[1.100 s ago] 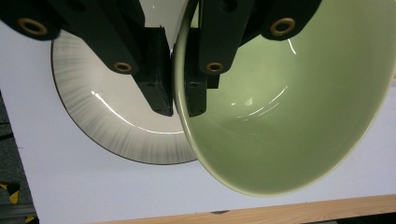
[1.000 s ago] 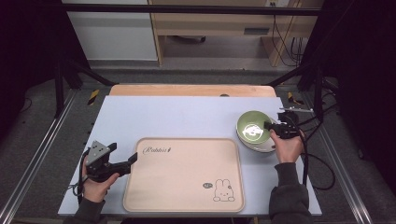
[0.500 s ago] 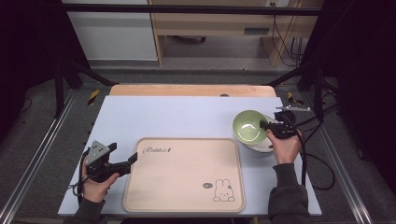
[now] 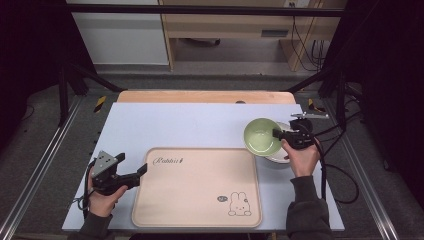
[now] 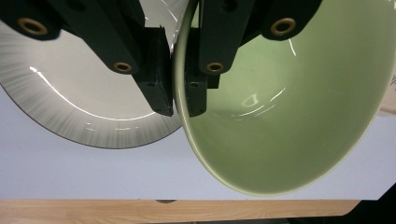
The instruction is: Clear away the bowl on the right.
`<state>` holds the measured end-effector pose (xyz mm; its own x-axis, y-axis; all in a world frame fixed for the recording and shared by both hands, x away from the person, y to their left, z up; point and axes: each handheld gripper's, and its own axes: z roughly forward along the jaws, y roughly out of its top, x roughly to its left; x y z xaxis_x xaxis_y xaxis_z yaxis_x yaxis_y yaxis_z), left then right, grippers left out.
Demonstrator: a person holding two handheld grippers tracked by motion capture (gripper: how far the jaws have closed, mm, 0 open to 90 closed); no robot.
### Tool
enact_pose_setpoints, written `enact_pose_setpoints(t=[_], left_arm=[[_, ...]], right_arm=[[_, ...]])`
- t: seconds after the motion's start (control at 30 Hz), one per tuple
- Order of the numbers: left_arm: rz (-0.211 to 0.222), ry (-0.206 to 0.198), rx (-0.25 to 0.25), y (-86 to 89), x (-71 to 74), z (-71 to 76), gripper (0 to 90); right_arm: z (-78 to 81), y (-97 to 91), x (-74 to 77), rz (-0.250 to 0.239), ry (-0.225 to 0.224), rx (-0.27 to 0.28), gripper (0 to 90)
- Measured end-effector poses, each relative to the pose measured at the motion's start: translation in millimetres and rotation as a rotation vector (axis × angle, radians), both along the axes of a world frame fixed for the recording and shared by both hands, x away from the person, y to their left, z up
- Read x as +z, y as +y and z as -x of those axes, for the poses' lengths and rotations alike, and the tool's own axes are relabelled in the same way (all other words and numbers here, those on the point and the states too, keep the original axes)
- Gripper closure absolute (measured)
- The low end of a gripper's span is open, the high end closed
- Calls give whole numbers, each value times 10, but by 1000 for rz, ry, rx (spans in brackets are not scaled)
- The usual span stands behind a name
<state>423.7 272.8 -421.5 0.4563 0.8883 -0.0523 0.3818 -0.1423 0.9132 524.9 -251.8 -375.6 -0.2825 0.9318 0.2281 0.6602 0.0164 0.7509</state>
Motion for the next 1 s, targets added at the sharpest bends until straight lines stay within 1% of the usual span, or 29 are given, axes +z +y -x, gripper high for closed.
enact_pose_setpoints(t=[0.1,0.23,0.37,0.53,0.63,1.0], left_arm=[[-1,1,0,-1,-1,-1,102],[-1,1,-1,-2,1,0,102],[-1,-1,-1,-2,2,1,102],[0,-2,-2,-3,4,3,102],[-1,-1,-3,-4,5,4,102],[2,-3,-2,0,13,8,102]], right_arm=[[13,34,17,-3,1,12,827],[31,78,44,7,-4,32,828],[53,128,70,-4,-9,51,827],[71,172,91,5,-16,68,827],[82,225,104,-1,-21,100,827],[121,357,137,-7,-24,153,827]])
